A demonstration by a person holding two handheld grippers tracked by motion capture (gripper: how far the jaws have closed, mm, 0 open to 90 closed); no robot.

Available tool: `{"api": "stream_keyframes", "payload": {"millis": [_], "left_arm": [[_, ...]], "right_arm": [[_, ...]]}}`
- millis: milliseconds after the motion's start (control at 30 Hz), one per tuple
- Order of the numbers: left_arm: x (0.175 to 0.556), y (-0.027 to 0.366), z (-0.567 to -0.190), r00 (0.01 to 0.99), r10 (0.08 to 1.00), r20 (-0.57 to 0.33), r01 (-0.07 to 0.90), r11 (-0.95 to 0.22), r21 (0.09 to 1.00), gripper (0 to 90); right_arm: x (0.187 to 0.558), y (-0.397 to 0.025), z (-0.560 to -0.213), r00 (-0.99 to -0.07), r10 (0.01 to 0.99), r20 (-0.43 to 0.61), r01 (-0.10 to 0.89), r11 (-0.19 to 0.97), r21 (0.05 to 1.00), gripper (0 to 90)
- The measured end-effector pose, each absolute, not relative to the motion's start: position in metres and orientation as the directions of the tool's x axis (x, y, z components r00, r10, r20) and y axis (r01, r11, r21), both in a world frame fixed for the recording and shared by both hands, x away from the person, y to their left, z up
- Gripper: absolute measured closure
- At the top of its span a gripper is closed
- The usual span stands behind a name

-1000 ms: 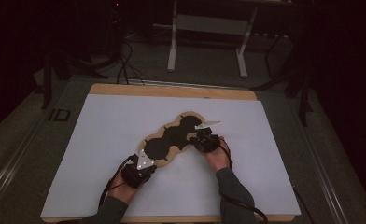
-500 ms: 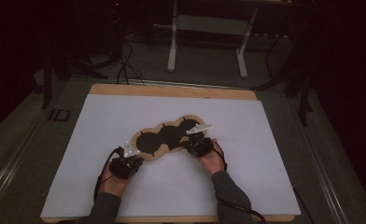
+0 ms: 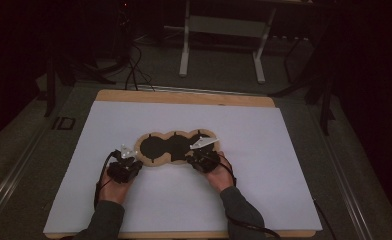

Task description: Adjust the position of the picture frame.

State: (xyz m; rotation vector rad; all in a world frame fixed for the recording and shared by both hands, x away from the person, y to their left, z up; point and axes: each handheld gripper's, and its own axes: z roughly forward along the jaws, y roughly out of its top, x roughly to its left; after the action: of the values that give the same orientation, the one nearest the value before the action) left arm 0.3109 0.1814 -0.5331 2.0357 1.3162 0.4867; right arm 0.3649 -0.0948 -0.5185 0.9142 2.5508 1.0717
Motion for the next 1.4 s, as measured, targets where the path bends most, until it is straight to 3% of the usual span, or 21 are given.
{"api": "stream_keyframes", "payload": {"millis": [233, 400, 600, 667, 1067, 1233, 1400], "left_arm": [[0.310, 0.188, -0.522, 0.370, 0.929, -0.020, 0.635, -0.237, 0.735, 86.3], [0.326, 0.204, -0.525, 0.294, 0.953, -0.076, 0.653, -0.143, 0.744, 85.7], [0.340, 0.210, -0.533, 0.283, 0.954, -0.100, 0.678, -0.125, 0.724, 86.2], [0.343, 0.207, -0.534, 0.290, 0.953, -0.088, 0.674, -0.138, 0.725, 86.2], [0.349, 0.206, -0.538, 0.295, 0.953, -0.069, 0.665, -0.153, 0.731, 89.9], [0.353, 0.206, -0.542, 0.254, 0.964, -0.081, 0.676, -0.117, 0.728, 88.8], [0.353, 0.206, -0.541, 0.277, 0.956, -0.099, 0.679, -0.122, 0.724, 90.0]], "right_arm": [[0.367, -0.113, -0.515, -0.749, 0.662, 0.003, 0.459, 0.516, 0.723, 89.9], [0.380, -0.152, -0.507, -0.615, 0.788, 0.025, 0.529, 0.389, 0.755, 89.5], [0.396, -0.172, -0.507, -0.501, 0.863, 0.064, 0.597, 0.291, 0.748, 79.2], [0.401, -0.174, -0.510, -0.483, 0.871, 0.088, 0.622, 0.270, 0.735, 74.9], [0.409, -0.178, -0.516, -0.429, 0.879, 0.205, 0.683, 0.167, 0.711, 70.2], [0.412, -0.181, -0.520, -0.404, 0.879, 0.253, 0.708, 0.126, 0.695, 72.5], [0.410, -0.179, -0.519, -0.405, 0.887, 0.224, 0.705, 0.147, 0.694, 73.6]]}}
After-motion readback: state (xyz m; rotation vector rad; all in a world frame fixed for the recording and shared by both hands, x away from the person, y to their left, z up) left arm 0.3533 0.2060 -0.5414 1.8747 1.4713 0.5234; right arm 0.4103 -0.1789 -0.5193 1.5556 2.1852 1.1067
